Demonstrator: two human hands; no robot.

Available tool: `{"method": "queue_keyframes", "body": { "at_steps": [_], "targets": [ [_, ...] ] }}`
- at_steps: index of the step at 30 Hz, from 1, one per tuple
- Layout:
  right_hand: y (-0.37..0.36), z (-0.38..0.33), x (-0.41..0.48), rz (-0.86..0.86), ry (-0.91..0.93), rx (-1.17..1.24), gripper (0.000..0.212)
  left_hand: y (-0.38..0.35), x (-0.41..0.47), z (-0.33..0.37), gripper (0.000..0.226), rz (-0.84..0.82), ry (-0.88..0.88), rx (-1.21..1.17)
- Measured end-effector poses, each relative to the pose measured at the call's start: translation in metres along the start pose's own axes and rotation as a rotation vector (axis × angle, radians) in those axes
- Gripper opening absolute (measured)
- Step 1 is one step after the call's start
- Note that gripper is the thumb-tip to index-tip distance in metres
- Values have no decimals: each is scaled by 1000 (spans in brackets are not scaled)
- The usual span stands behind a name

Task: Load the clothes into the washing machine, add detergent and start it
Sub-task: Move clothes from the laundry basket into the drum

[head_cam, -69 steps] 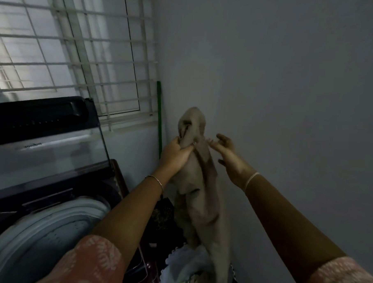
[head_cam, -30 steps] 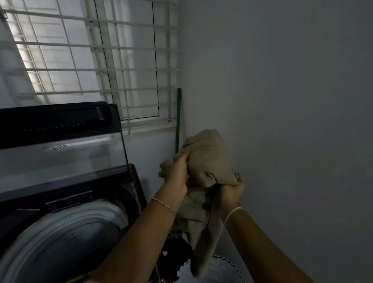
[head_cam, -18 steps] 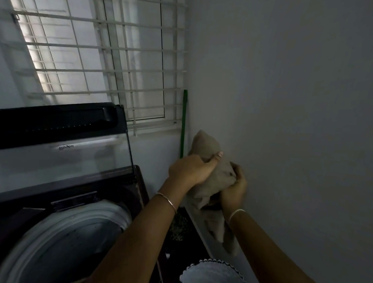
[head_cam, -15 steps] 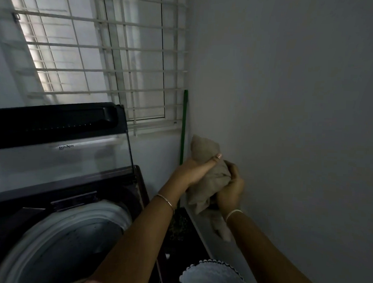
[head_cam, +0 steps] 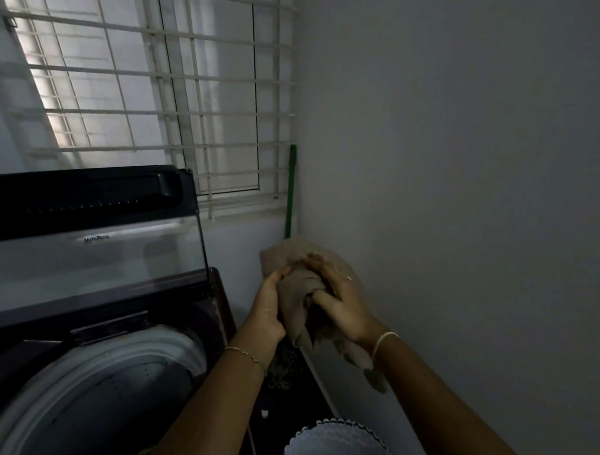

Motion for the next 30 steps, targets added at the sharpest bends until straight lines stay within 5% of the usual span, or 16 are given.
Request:
{"method": "queue_keyframes", "body": {
  "at_steps": [5,13,17,23,30],
  "targets": [
    [14,29,6,227,-223,472,36,0,-5,13,39,-5,-39,5],
    [22,54,2,367,-430,721,52,-7,-8,26,37,-86,-124,-157],
    [9,72,-16,336,-638,1094,59,-19,-11,35,40,-191,-199,-307],
    [6,65,-25,460,-505,1463,59,-34,-9,33,48,-267,-196,-255],
    [5,61,-23,492,-437,1604,69,-9,9,17,51,-82,-68,107]
  ]
}}
Point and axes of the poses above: each hand's wrist, its own x-axis towards the middle knuckle, its own y-axis out of the back of the hand, z = x × y, the point moved 8 cm from there along x, towards the middle knuckle, and after that the axes turned 5 degrees about x, right-handed, at the moved point
